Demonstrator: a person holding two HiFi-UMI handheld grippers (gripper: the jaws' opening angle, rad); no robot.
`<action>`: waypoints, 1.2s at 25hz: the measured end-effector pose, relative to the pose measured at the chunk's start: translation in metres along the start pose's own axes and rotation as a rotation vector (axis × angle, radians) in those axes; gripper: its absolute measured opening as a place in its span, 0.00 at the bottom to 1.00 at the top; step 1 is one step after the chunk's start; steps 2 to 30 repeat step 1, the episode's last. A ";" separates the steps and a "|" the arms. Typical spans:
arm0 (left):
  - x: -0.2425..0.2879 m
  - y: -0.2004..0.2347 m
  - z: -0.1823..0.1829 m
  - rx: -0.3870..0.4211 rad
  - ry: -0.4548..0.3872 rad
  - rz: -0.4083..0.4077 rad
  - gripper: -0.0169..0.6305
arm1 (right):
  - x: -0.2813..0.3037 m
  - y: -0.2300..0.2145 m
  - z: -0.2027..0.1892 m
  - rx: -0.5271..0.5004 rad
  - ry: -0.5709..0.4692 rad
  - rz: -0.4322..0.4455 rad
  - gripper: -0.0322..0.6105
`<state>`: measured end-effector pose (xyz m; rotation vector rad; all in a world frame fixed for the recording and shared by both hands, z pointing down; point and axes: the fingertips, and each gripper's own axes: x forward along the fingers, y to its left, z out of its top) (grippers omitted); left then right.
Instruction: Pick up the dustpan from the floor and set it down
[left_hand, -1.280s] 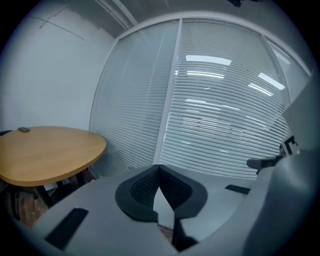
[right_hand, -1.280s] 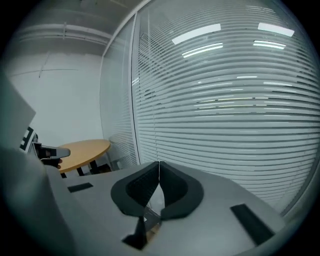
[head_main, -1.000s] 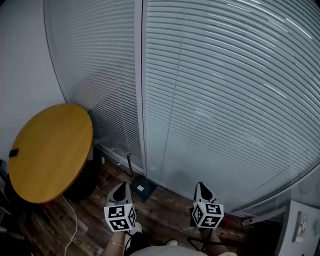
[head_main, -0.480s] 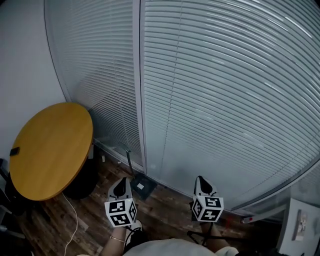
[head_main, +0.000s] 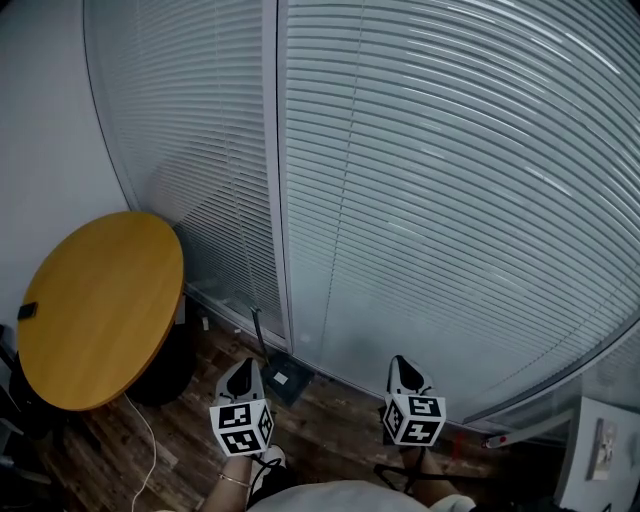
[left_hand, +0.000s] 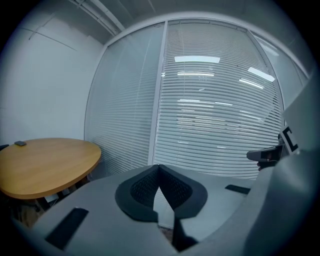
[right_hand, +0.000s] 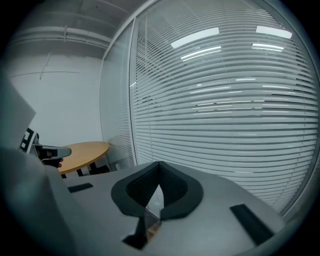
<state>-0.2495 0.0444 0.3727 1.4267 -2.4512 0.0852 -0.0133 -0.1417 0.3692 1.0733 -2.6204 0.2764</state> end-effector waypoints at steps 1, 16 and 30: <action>0.000 0.000 0.000 0.000 0.003 -0.002 0.05 | 0.000 0.001 0.000 -0.001 0.004 -0.002 0.10; 0.000 0.000 0.000 0.000 0.003 -0.002 0.05 | 0.000 0.001 0.000 -0.001 0.004 -0.002 0.10; 0.000 0.000 0.000 0.000 0.003 -0.002 0.05 | 0.000 0.001 0.000 -0.001 0.004 -0.002 0.10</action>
